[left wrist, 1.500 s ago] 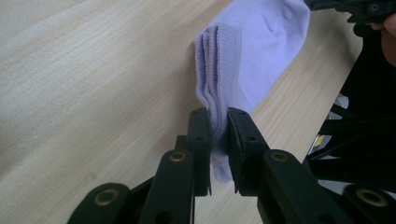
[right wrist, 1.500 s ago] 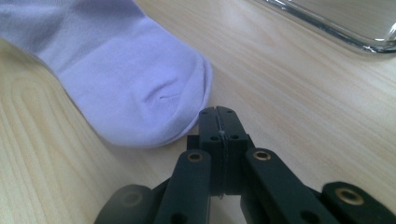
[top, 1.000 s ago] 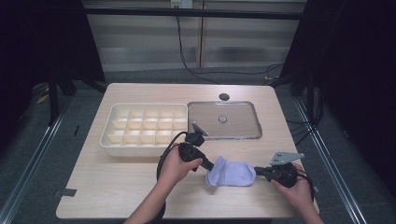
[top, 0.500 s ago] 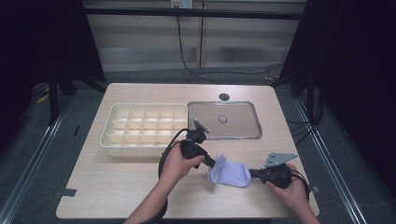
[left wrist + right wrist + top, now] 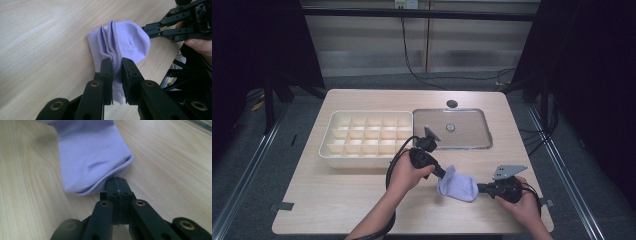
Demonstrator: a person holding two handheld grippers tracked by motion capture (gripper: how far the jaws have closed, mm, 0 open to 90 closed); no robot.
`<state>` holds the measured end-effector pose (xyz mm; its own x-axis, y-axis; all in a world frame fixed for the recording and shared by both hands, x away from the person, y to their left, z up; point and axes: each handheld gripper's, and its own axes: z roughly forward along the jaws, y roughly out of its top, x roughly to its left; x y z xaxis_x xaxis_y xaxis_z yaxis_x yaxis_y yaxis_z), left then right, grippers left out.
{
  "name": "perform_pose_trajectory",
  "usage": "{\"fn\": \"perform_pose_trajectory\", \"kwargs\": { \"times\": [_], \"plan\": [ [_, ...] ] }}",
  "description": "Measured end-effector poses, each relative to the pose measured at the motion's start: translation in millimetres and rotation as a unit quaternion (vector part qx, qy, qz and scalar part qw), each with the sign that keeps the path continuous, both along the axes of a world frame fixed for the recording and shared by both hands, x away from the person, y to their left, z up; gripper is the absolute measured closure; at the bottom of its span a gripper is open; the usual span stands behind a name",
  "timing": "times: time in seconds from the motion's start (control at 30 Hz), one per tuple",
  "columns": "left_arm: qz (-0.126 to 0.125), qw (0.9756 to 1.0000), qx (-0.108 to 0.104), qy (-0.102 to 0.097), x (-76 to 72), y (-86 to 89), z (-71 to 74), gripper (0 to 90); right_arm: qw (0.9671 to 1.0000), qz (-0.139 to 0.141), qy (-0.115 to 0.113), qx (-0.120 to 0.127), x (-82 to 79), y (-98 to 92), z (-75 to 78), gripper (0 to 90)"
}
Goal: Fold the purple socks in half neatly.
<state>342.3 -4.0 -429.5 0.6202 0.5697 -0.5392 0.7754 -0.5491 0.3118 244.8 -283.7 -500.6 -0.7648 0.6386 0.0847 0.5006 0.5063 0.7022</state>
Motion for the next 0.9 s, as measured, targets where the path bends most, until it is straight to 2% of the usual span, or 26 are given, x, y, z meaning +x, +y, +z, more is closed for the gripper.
{"fn": "perform_pose_trajectory", "kwargs": {
  "times": [0.03,0.1,0.43,0.47,0.5,0.53,0.7,0.77,0.87,0.9],
  "plan": [
    [0.009,0.9999,-0.004,0.003,-1.2,-1.6,-1.0,79.6,1.0,0.001,0.0,-0.003,-0.2,0.5,0.4,90.0],
    [-0.003,1.0,-0.001,0.003,-0.4,-2.1,-2.2,79.6,1.0,0.002,-0.002,-0.004,-0.1,0.5,0.3,90.0],
    [-0.007,0.9999,-0.005,0.004,-1.1,-10.0,-0.8,79.4,1.0,0.004,-0.002,-0.005,-0.2,1.3,0.3,90.0],
    [0.005,0.9999,-0.009,0.006,-2.0,-11.5,-0.8,79.4,1.0,0.005,-0.002,-0.004,0.0,1.2,0.2,90.0],
    [-0.001,1.0,-0.006,0.005,-1.1,-11.0,-0.6,79.5,1.0,0.005,-0.002,-0.003,0.4,0.8,0.0,90.0],
    [0.006,0.9999,-0.009,0.007,-1.2,-11.5,-0.4,79.5,1.0,0.005,-0.002,-0.003,0.4,0.8,0.0,90.0],
    [-0.013,0.9999,0.003,0.004,-0.3,-13.4,0.4,79.3,1.0,0.004,-0.001,0.0,0.7,0.8,-0.3,90.0],
    [-0.006,0.9999,0.005,0.006,-1.0,-15.0,1.4,79.3,1.0,0.004,-0.001,0.001,1.0,1.0,-0.5,90.0],
    [-0.02,0.9997,0.01,0.002,0.1,-15.7,2.5,79.4,1.0,0.004,-0.001,0.001,1.3,1.0,-0.4,90.0],
    [-0.013,0.9999,0.009,0.004,-0.6,-16.9,2.8,79.3,1.0,0.004,-0.001,0.001,1.3,0.9,-0.4,90.0]
  ]
}}
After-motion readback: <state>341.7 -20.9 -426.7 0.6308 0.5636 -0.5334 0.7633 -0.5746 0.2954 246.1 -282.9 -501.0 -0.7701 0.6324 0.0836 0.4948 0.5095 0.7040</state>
